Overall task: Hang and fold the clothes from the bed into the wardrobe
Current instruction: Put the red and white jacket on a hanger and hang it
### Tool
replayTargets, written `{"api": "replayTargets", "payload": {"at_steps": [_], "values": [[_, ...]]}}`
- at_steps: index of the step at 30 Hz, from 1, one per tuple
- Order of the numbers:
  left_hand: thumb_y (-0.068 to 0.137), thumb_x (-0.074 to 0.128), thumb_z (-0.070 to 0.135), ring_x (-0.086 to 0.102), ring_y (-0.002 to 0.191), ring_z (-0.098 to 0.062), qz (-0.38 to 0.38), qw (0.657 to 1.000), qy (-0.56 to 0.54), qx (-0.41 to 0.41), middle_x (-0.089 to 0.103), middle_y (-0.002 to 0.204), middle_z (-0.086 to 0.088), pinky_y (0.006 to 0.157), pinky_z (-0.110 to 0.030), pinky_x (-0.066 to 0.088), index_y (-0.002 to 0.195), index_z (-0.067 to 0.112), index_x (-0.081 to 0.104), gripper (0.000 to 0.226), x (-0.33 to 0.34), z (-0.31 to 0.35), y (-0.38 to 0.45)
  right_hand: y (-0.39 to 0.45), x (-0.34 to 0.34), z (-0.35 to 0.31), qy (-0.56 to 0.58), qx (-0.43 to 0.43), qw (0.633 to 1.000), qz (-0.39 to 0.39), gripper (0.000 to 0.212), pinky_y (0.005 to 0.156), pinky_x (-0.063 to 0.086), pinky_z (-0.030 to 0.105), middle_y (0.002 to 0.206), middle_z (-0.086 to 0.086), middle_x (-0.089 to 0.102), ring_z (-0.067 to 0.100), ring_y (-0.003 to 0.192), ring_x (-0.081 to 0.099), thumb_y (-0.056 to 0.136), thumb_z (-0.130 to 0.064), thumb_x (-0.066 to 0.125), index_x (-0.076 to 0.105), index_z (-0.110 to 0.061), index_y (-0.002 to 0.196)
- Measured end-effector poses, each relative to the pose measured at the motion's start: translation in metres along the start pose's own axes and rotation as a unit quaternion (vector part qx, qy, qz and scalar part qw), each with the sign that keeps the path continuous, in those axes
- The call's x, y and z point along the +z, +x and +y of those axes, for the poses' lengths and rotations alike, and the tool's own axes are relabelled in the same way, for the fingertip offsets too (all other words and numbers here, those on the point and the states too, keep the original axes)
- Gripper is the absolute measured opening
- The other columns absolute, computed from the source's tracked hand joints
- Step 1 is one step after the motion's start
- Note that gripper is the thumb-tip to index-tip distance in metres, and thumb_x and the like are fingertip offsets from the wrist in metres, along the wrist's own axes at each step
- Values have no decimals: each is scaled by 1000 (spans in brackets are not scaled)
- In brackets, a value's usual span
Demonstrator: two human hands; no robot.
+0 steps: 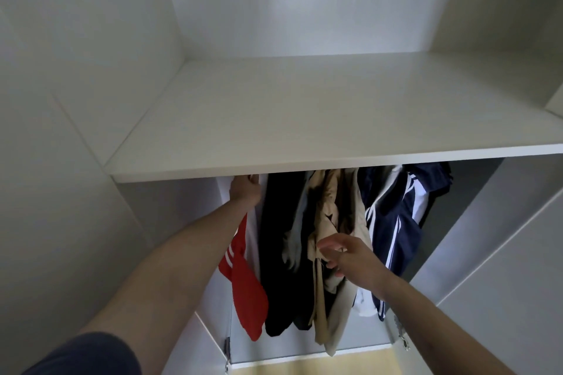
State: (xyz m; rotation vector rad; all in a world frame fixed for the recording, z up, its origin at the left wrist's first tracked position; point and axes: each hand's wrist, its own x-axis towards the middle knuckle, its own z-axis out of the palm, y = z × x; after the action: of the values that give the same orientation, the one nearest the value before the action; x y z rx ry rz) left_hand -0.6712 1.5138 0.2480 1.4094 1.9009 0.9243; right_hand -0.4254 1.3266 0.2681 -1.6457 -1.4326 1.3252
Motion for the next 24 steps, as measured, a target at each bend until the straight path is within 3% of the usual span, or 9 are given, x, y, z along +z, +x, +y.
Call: {"api": "replayTargets", "payload": {"at_steps": [3, 6, 9, 11, 13, 15, 20, 24], "values": [[106, 45, 28, 62, 112, -39, -19, 999, 14, 22, 62, 127, -22, 88, -34, 47, 128, 3, 61, 37, 0, -11, -5, -3, 2, 4, -10, 3, 1000, -16, 14, 63, 53, 23, 105, 12, 72, 5, 74, 68, 98, -17, 61, 73, -20, 105], [104, 42, 37, 64, 110, -38, -27, 998, 53, 16, 53, 140, -22, 96, -46, 55, 133, 8, 59, 45, -1, -23, -18, -7, 2, 8, 10, 7, 1000, -20, 16, 59, 49, 16, 92, 0, 68, 1, 67, 65, 98, -11, 59, 73, -12, 105], [105, 43, 36, 35, 146, -38, -12, 995, 96, 14, 22, 166, -14, 116, -50, 39, 151, 17, 46, 50, -5, -22, -47, -13, -1, 13, 26, 9, 999, -33, 13, 60, 49, 17, 86, -6, 66, 1, 66, 65, 98, -13, 62, 75, -15, 101], [105, 44, 36, 16, 154, -38, -4, 994, 113, 3, 9, 170, -11, 121, -52, 31, 156, 23, 38, 54, -7, -23, -64, -20, -5, 17, 37, 17, 998, -48, 11, 62, 48, 24, 81, -8, 66, 4, 63, 64, 96, -17, 67, 76, -22, 97], [103, 47, 33, 13, 155, -39, 1, 993, 119, -6, 6, 170, -12, 121, -51, 31, 156, 22, 39, 54, -8, -26, -81, -27, -11, 22, 49, 23, 997, -59, 11, 64, 46, 31, 75, -11, 66, 10, 62, 61, 92, -20, 69, 79, -25, 92], [101, 51, 26, 13, 155, -38, 13, 992, 122, -6, 10, 169, -13, 119, -50, 32, 153, 18, 43, 53, -8, -29, -99, -36, -20, 27, 46, 18, 997, -63, 10, 65, 47, 32, 78, -12, 67, 13, 65, 61, 90, -23, 71, 80, -27, 93], [98, 58, 21, 20, 154, -37, 46, 994, 98, 21, 27, 165, -16, 119, -54, 34, 145, 17, 55, 47, -11, -33, -164, -63, -46, 41, -8, 10, 998, -60, 12, 61, 53, 21, 100, -3, 70, 13, 76, 65, 95, -19, 68, 75, -27, 102], [97, 60, 12, 27, 153, -33, 71, 991, 80, 78, 58, 143, -16, 120, -49, 30, 123, 14, 68, 28, -15, -24, -239, -87, -65, 49, -8, -12, 997, -80, 15, 66, 55, 24, 102, 1, 72, 13, 79, 67, 97, -18, 66, 73, -28, 106]]}}
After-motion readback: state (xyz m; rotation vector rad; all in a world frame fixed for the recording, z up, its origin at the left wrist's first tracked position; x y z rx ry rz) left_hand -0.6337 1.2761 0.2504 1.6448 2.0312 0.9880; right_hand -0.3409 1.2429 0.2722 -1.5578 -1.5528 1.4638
